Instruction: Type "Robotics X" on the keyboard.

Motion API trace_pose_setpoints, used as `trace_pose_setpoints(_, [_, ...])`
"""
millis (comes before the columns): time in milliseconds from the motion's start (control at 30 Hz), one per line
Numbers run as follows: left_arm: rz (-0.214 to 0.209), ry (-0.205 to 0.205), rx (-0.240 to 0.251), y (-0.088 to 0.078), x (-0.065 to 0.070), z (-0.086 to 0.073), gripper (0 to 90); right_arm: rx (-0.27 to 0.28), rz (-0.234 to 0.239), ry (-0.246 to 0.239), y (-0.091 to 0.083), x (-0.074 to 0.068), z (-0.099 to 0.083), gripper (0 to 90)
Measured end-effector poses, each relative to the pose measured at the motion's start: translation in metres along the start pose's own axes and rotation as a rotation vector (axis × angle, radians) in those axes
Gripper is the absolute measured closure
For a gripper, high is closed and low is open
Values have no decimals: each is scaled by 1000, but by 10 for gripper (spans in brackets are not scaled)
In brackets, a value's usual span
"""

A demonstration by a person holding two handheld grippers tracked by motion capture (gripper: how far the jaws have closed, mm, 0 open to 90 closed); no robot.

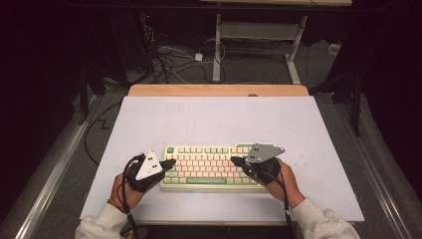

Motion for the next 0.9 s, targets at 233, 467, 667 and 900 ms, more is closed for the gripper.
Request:
trace_pose_setpoints(233, [1, 1, -5, 0, 1, -3, 867, -21, 2, -1, 11, 1, 1, 900])
trace_pose_setpoints(467, [-6, -4, -14, 1, 2, -7, 867, -34, 6, -3, 19, 1, 2, 900])
trace_pose_setpoints(667, [-7, -5, -18, 1, 3, -8, 867, -41, 10, -9, 24, 0, 4, 900])
trace_pose_setpoints(900, [-19, -12, -26, 2, 2, -9, 868, -48, 14, -14, 30, -1, 6, 900])
Point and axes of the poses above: each handheld gripper's, and its own axes: y roughly forward along the jaws, z roughly out of its top, x roughly to its right, the point moved 1 cm from there along y, roughly forward along the jaws, and after that the axes turned 4 degrees about -x, right-handed, at the moved point
